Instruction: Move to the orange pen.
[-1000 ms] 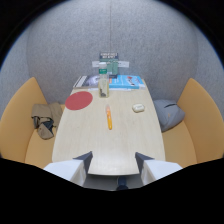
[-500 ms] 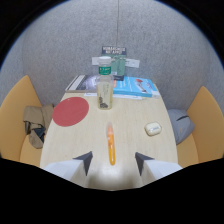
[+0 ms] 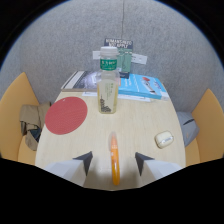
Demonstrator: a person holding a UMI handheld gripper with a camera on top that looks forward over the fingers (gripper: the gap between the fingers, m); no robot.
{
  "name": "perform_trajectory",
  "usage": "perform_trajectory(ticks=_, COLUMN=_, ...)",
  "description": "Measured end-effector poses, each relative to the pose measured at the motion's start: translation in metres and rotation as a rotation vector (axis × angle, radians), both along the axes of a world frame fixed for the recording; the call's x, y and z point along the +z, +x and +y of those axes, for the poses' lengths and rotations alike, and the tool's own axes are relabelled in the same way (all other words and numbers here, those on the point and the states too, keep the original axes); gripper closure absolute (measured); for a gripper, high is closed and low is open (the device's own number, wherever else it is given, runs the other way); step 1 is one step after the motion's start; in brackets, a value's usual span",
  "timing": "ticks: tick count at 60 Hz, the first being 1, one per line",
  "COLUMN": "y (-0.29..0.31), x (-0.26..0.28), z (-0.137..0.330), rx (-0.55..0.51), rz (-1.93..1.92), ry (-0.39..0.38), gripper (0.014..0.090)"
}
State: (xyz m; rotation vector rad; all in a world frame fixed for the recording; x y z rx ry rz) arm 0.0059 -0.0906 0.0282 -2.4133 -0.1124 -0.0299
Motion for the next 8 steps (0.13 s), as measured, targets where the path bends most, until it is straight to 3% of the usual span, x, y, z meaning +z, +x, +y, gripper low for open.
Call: perform_trajectory(ticks=8, y=-0.0001, x=-0.0001, z=0.0000, rx=0.001, rz=-0.003, ry=0.002, gripper=0.0174)
